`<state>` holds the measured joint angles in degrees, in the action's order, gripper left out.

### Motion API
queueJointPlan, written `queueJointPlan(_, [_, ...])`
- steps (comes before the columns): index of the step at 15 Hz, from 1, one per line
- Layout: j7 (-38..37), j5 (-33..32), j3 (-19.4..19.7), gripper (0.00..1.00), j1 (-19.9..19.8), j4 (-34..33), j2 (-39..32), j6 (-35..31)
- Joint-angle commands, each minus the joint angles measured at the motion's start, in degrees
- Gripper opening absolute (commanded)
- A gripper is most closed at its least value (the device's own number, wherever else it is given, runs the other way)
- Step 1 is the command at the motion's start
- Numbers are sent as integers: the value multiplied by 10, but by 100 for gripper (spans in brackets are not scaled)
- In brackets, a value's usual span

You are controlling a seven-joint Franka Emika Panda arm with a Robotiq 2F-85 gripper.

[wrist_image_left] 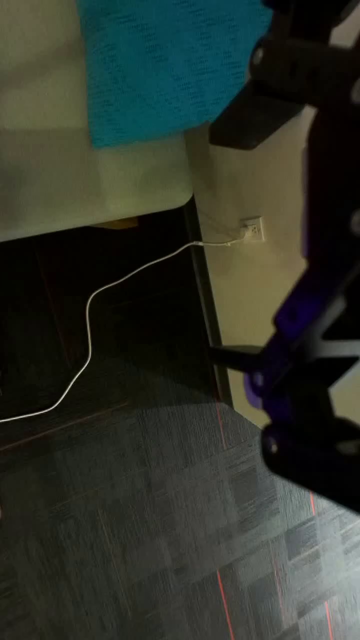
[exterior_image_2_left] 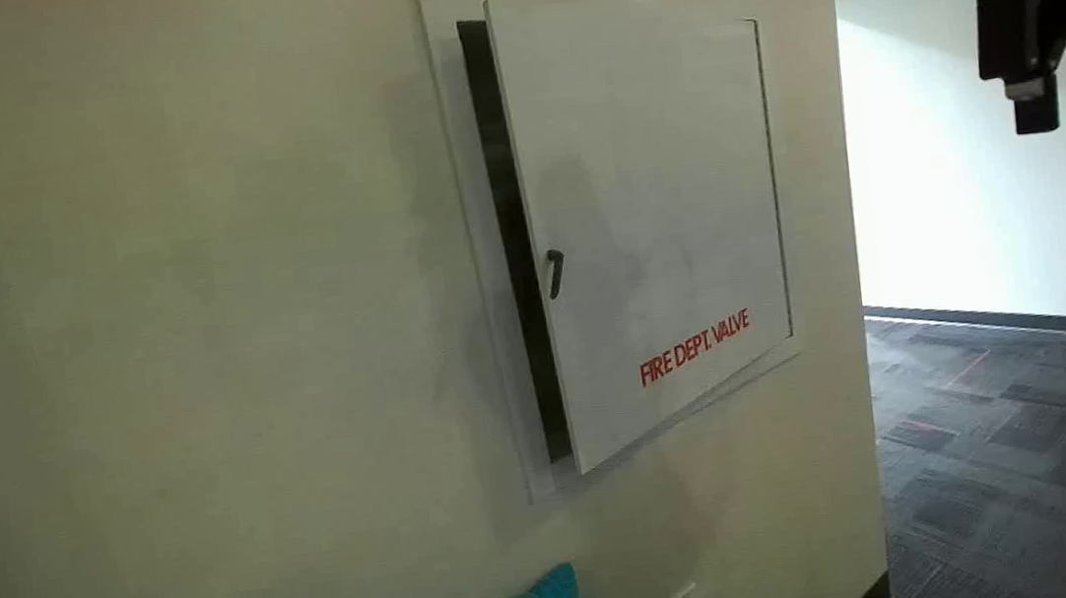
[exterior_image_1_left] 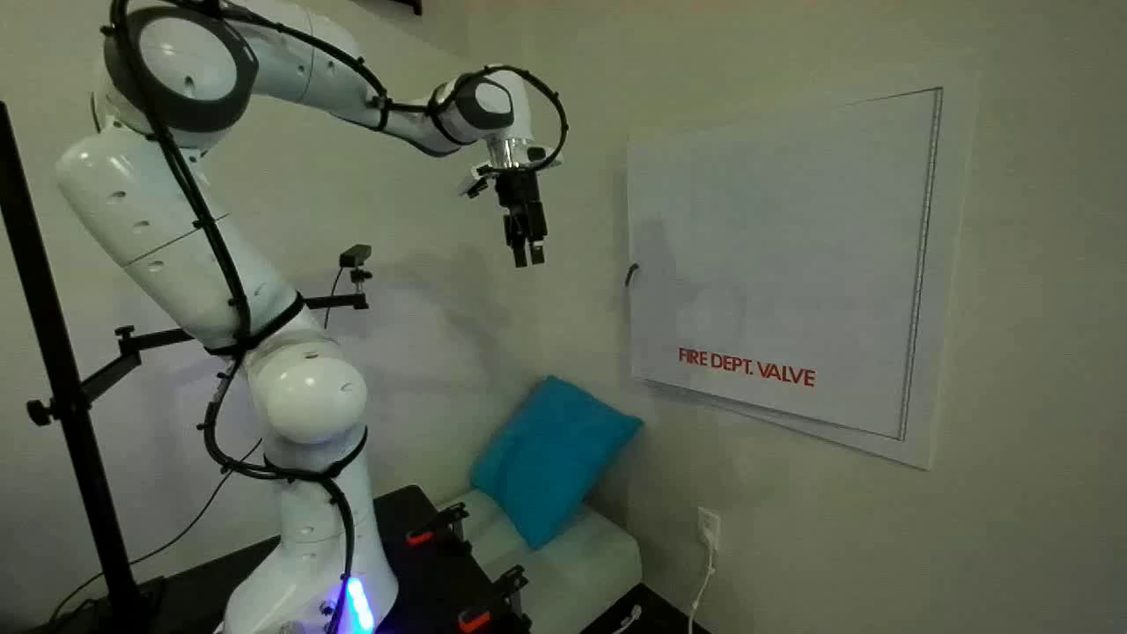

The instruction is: Open the door to the fire department valve fully

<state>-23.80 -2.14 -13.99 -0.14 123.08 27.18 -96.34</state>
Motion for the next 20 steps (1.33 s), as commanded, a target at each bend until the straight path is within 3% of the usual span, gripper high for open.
queueJointPlan(1, [-4,-4,8,100,11,-1,-2,1])
queueJointPlan(6, [-4,-4,8,100,11,-1,-2,1])
queueJointPlan(9, [-27,-15,-9,100,11,-34,-42,-24])
queueJointPlan(15, [-65,-7,-22,100,27,-123,-148,-135])
queueJointPlan(20, [-154,-23,-28,100,58,-218,-246,-233])
